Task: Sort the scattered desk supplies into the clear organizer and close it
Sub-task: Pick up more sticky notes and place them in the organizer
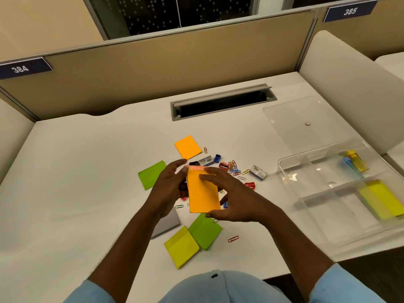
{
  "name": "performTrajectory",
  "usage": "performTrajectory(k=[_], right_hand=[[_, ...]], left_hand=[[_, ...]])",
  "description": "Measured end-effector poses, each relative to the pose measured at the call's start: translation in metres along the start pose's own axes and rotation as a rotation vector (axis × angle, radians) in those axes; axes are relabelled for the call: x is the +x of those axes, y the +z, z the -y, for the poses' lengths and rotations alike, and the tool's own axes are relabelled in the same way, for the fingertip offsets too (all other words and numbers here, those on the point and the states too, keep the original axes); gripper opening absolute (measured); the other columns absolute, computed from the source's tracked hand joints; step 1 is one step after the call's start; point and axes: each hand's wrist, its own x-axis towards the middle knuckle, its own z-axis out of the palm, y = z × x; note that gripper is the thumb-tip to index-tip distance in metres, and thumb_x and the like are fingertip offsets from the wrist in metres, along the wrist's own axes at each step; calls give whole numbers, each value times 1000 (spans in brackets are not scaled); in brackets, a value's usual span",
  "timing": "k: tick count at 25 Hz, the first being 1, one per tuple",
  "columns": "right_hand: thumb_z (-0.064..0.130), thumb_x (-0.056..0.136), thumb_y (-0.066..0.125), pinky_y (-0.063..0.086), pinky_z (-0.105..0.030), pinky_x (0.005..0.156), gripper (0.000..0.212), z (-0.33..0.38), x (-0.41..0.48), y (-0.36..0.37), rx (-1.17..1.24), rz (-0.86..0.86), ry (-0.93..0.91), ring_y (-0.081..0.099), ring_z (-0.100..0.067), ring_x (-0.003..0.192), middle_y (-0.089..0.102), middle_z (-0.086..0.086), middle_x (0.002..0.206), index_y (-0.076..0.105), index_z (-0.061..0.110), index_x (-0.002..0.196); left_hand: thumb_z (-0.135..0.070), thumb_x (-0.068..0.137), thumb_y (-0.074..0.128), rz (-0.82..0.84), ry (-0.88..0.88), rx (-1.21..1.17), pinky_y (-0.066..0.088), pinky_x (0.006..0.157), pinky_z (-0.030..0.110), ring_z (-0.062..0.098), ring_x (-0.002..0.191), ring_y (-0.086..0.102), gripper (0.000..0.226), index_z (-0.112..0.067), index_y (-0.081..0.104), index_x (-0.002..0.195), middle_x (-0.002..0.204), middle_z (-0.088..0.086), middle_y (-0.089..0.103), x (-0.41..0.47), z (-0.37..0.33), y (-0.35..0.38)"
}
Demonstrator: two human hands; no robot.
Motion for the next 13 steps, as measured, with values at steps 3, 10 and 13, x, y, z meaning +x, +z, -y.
performTrajectory(k=[3,10,13], right_hand=[[42,75,75,47,-14,81,84,-8,-2,-1,22,-19,-33,26,-15,139,4,20,156,24,41,142],[37,79,72,51,-20,87,76,-19,-4,-7,14,-25,-59,9,-12,147,-13,22,156,30,42,142],[44,75,72,40,-35,104,81,-25,-11,-12,43,6,-14,4,-13,147,-18,22,155,28,43,143]], left_hand=[[-20,98,43,-6,23,64,57,58,30,16,63,69,22,-19,64,104,74,1,70,0,2,6],[-20,99,41,11,-14,20,57,52,24,12,61,71,23,-20,64,93,68,-3,74,4,2,20],[-17,98,43,32,-50,26,58,54,26,13,62,71,21,-17,63,95,73,0,72,8,6,33]])
